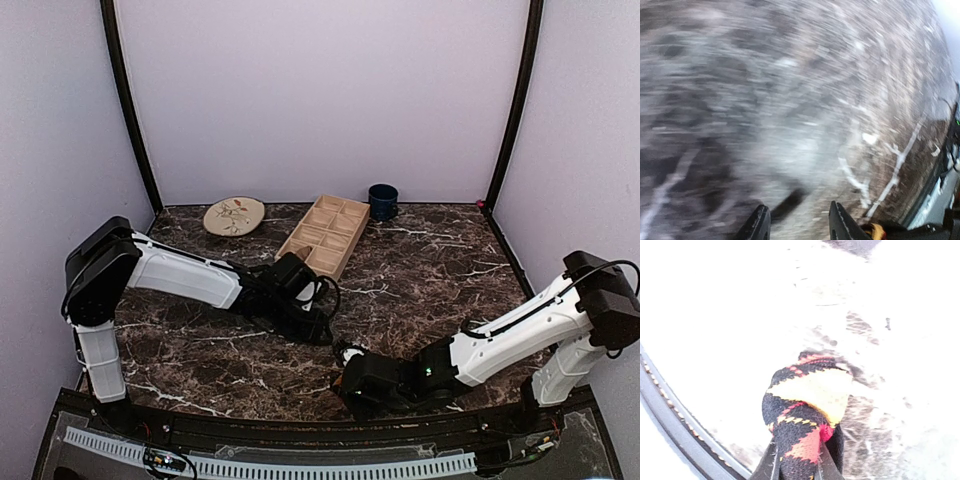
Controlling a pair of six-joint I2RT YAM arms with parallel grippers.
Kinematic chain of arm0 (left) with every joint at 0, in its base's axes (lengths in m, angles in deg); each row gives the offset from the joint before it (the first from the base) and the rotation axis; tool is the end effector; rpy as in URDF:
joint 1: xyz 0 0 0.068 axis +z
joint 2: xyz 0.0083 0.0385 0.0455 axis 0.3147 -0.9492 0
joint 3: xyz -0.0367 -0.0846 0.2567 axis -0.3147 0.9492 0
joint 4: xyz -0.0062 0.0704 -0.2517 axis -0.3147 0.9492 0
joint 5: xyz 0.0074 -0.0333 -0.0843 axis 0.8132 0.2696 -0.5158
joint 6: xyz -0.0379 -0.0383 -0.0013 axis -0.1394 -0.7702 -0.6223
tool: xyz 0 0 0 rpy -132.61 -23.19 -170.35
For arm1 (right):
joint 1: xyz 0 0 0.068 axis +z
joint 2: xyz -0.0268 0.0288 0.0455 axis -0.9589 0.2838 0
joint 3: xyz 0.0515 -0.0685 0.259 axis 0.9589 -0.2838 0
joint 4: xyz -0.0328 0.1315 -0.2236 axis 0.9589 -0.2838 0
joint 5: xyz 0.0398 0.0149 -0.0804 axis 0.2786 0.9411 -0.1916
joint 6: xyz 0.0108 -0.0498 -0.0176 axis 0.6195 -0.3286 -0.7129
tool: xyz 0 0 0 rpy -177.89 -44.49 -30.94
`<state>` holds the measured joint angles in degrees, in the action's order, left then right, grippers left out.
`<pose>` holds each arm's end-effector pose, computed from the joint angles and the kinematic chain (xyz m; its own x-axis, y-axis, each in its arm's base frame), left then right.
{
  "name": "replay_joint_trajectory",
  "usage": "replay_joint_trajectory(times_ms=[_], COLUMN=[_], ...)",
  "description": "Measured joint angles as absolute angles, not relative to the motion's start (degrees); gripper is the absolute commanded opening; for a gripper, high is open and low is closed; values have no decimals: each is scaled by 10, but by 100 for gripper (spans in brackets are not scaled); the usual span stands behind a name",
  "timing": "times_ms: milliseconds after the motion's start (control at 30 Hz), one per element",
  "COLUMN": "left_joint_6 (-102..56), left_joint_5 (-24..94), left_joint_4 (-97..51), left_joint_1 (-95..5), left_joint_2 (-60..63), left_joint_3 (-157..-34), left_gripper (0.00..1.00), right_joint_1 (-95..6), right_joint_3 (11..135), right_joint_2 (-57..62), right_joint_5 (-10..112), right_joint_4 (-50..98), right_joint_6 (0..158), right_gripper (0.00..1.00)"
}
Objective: Roll the socks
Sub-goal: Pick up the sock from the center of the board, then place the sock at the center of the board.
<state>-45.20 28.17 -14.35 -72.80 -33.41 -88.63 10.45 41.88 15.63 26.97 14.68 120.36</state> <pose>0.2212 -0.3256 0.1467 -0.8708 0.2865 -0.3996 0.4727 0.7114 -0.5200 0.0415 0.2954 0.1340 -0.7623 -0.3927 -0.5144 -0.5556 0.8047 0.2091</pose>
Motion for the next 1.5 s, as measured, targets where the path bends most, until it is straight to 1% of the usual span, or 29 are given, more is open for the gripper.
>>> replay_joint_trajectory(times_ms=[267, 500, 633, 800, 1033, 1300, 1500], left_joint_6=[-473, -485, -493, -501, -509, -510, -509], left_joint_5=[339, 384, 404, 420, 431, 439, 442], left_joint_4=[-128, -107, -103, -98, -90, -75, -69], left_joint_1=[-719, -711, -702, -687, -661, -645, -638], left_joint_2=[-317, -270, -236, -201, -178, -166, -153], left_joint_3=[-874, -840, -822, -802, -789, -789, -789], left_gripper=[43, 43, 43, 42, 42, 40, 40], right_joint_1=[102, 73, 43, -19, -125, -235, -279], right_joint_3=[420, 412, 423, 468, 600, 816, 974], right_joint_2=[152, 134, 124, 129, 180, 297, 400], right_joint_5=[304, 348, 372, 378, 378, 376, 376], right_joint_4=[157, 156, 120, 45, -15, -52, -70], right_joint_6=[1207, 1207, 1191, 1145, 1056, 955, 905], right_gripper=[0, 0, 0, 0, 0, 0, 0])
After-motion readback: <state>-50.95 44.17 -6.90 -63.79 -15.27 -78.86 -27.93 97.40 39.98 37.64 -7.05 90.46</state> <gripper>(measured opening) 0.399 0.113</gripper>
